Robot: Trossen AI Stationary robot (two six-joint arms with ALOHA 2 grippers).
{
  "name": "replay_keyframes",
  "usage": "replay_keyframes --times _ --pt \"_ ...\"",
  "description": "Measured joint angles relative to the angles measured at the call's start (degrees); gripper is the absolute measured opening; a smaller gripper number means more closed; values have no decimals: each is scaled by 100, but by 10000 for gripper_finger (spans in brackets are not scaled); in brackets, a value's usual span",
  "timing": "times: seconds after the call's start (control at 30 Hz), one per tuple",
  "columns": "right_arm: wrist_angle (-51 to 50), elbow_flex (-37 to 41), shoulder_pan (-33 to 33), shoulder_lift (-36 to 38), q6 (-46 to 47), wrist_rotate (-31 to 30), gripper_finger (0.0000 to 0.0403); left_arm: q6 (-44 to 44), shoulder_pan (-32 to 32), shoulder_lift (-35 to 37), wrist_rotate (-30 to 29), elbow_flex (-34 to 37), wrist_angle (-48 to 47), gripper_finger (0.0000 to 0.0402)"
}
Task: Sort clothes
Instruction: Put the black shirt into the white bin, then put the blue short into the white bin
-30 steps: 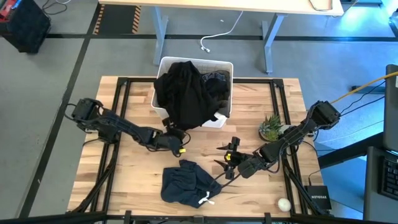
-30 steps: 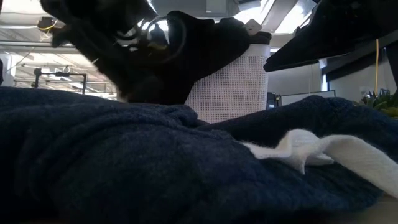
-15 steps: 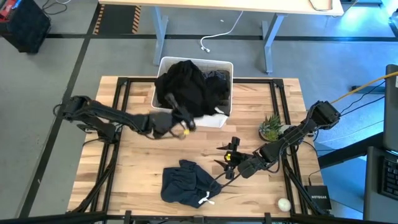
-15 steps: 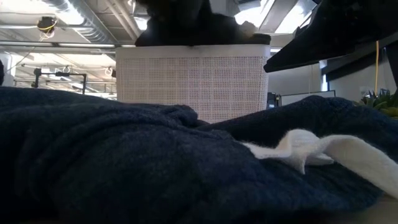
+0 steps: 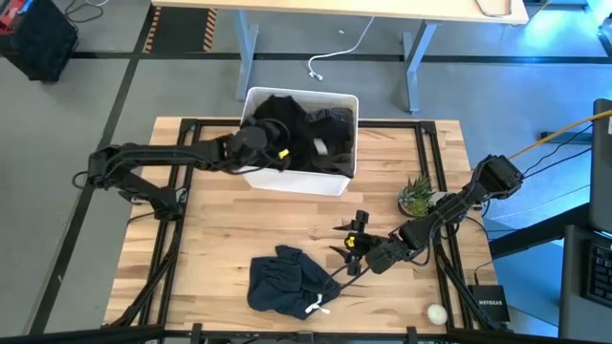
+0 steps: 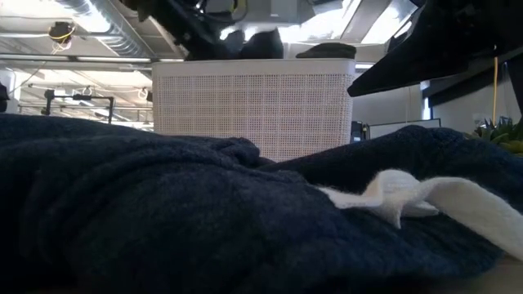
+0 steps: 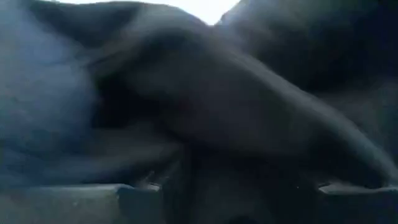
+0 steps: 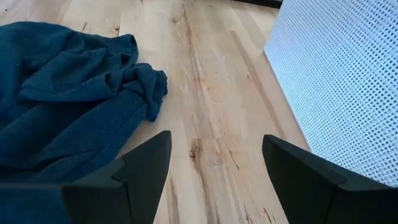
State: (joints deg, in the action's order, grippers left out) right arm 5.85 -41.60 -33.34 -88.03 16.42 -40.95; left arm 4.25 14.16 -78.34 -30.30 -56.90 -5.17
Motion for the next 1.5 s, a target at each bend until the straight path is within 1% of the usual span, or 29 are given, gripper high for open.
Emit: replay_keyframes --times 0.03,0.1,0.23,0.3,0.33,0.4,0.47,0.53,0.63,0.77,0.87,0.93,1.03,1.13,1.3,1.37,1.5 --pt "2 0 0 2 -17 0 269 149 48 26 362 -80 -398 174" --pt "4 0 0 0 -17 1 269 269 51 120 689 -369 -1085 174" --pt "10 0 0 0 -19 -35 269 210 -203 311 730 -1320 -2302 174" --pt "15 0 0 0 -19 -50 269 362 -389 399 831 -1841 -2768 174" --pt "17 0 0 0 -21 -50 269 537 -485 434 997 -2101 -3020 174" --pt "12 0 0 0 -19 -45 269 893 -683 507 1576 -2509 -3457 174" --pt "15 0 0 0 -19 -7 269 1005 -1019 588 2025 -2671 -3693 174" --pt "9 0 0 0 -14 3 269 1183 -1522 624 2123 -2673 -3767 174" --pt "6 0 0 0 10 77 269 1314 -2446 540 2057 -2605 -3716 168" --pt "4 0 -12 0 164 203 269 1380 -3598 232 1307 -2245 -3458 157" --pt "9 2 -106 0 277 247 269 1773 -4196 -174 820 -1955 -3411 149" --pt "43 2 -233 0 321 237 269 2116 -4474 -514 701 -1775 -3379 146" --pt "81 2 -444 0 472 54 269 2540 -4725 -1111 696 -1495 -3053 145" --pt "164 2 -659 0 607 -86 269 2817 -4821 -1737 718 -1390 -2634 145" --pt "310 2 -1014 0 834 -222 269 2912 -4818 -2646 833 -1379 -1855 145" --pt "355 2 -1177 0 937 -307 269 2885 -4745 -2815 953 -1379 -1604 145" --pt "376 2 -1527 0 1202 -625 269 3014 -4597 -2929 1097 -1379 -1279 145"
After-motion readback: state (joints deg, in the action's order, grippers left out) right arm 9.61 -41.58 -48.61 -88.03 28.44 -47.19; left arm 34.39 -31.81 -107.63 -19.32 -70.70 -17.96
